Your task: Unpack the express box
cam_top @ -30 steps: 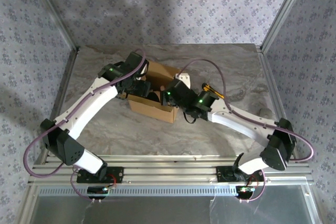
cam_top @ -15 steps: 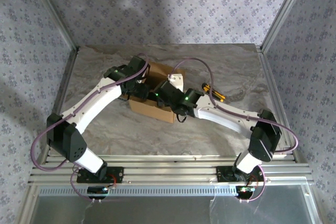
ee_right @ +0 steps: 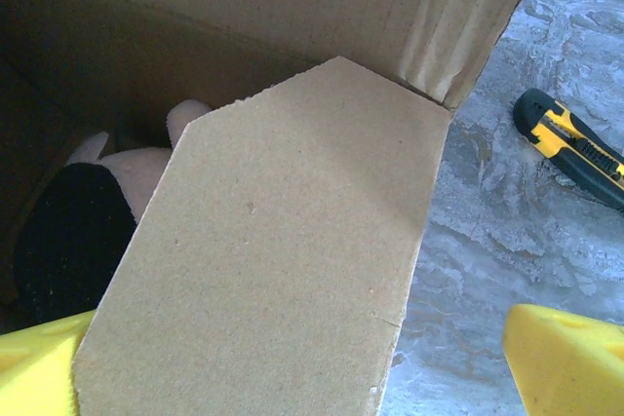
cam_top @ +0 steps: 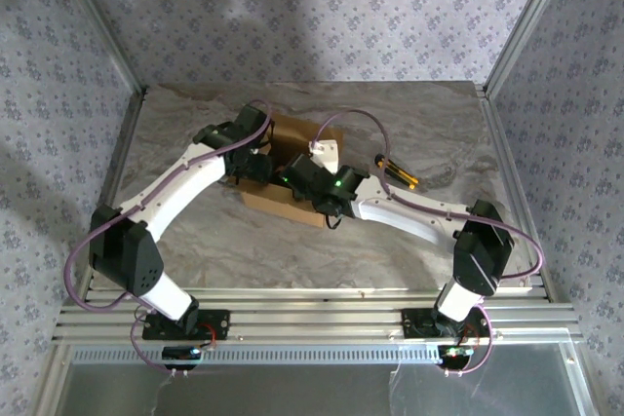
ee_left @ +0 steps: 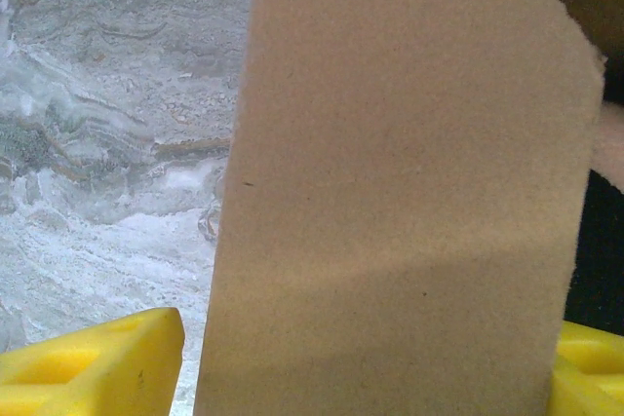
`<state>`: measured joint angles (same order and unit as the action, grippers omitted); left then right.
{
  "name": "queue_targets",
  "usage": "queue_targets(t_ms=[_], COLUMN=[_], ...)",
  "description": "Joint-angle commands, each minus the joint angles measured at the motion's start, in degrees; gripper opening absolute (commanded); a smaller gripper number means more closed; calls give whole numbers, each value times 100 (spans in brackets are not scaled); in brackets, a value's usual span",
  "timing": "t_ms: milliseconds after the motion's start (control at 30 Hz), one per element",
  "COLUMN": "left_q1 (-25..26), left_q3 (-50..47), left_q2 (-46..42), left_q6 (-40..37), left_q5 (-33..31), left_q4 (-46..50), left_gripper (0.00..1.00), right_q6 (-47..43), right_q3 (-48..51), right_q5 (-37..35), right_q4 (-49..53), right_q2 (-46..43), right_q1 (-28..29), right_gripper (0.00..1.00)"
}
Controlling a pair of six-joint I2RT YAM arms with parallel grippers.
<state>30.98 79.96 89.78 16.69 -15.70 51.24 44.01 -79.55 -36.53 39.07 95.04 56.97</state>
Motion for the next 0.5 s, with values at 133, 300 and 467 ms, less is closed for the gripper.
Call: queue_targets(t_ms=[133,300,467], left_q1=[-290,-383,-538], left_q3=[-11,-36,-81], left_q2=[-431,-688,-777], left_q6=[316,403,414], left_q5=[-267,-297,-321], left_q4=[-6,-19,55], left_gripper=[75,76,76], right_q6=[133,211,251], right_q3=[-1,271,506], right_q5=[-545,-622,-614], right_q4=[523,500,534], right_q2=[-347,-742,-1071], right_q1=[25,11,-65], right_gripper=[94,92,91])
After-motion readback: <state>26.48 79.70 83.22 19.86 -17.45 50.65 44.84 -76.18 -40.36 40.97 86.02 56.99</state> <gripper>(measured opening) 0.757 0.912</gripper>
